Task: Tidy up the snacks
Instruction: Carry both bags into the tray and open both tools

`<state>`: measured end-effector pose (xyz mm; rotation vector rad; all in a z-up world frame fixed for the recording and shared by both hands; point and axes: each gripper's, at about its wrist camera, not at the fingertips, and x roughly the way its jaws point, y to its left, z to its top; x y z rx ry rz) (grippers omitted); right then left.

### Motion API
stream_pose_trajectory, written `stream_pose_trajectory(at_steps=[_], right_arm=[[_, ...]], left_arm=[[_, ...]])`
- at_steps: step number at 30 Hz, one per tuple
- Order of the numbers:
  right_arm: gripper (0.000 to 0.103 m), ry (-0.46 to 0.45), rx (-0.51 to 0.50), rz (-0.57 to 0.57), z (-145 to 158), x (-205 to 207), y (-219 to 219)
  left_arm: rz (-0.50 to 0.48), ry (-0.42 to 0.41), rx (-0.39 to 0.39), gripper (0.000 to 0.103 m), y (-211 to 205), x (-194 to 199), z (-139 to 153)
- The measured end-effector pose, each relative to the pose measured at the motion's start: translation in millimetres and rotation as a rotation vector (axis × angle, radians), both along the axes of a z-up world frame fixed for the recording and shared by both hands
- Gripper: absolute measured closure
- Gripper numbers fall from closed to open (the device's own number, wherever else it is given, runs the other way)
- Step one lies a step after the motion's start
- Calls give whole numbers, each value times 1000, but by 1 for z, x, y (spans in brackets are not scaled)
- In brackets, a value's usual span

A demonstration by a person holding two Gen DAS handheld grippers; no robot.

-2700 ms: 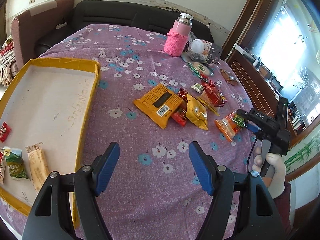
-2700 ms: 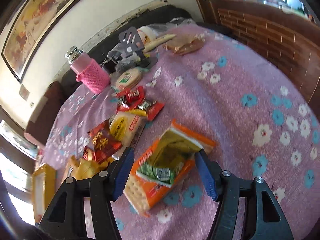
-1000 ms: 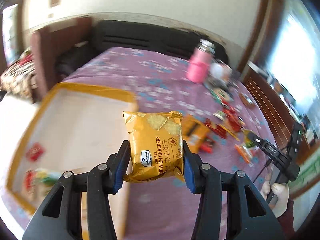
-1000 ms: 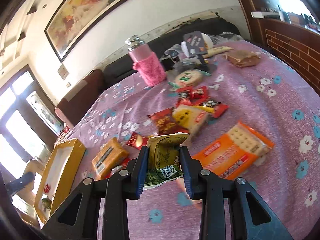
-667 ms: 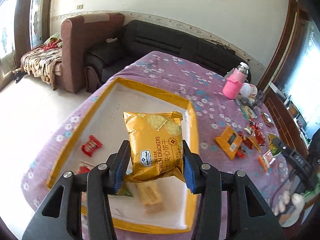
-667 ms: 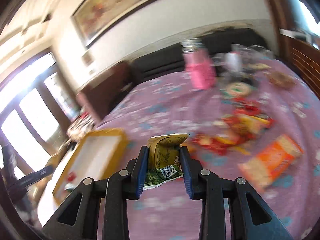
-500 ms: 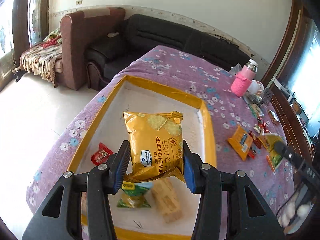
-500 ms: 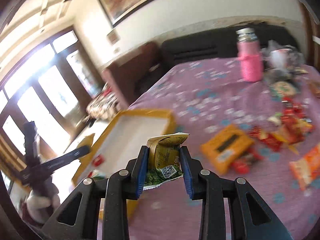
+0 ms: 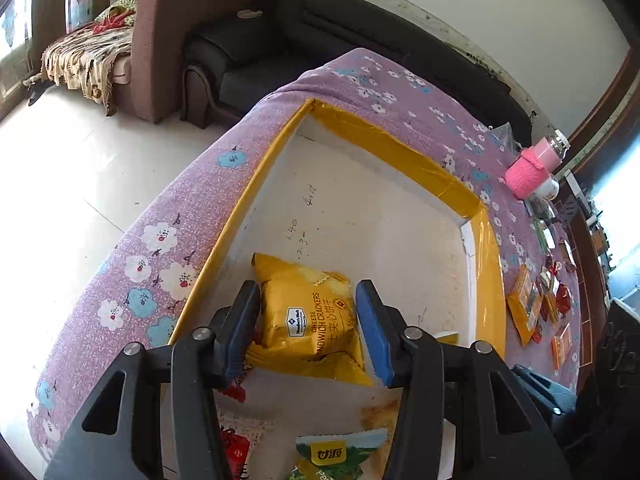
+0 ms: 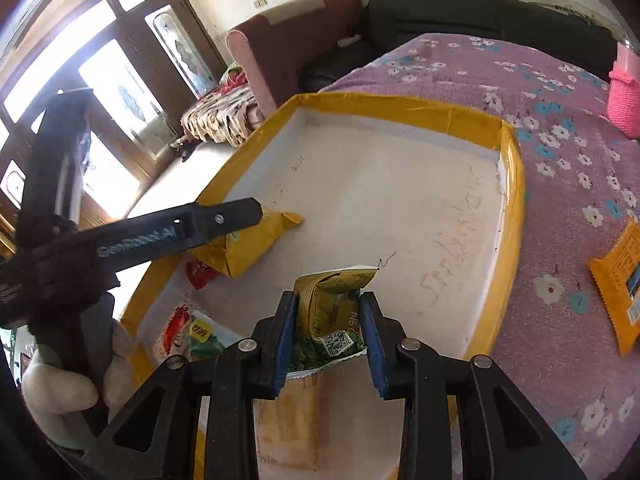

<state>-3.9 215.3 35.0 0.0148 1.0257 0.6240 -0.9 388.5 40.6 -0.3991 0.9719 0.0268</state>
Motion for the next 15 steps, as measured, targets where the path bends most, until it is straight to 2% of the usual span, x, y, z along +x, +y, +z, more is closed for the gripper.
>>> stream_pose_trajectory(at_steps=[2,4,9,13,15], right_arm=[[68,-3,1,-6,1,-1,0],[61,-25,-2,-15,6,-2,-3],[58,-86,24,-32,28,-17,-20],[49,-164,53,-61,49,-39,-45],[49,-195,67,-94,56,-53,-62]], left_arm=[[2,0,-23,54,4,-2,1],[6,-12,-29,54,5,-7,4],[7,-97,26,53,-9,-33,33],[45,-183,67,31,-23,-69,58],[77,-213,70,27,-32,-88,66]])
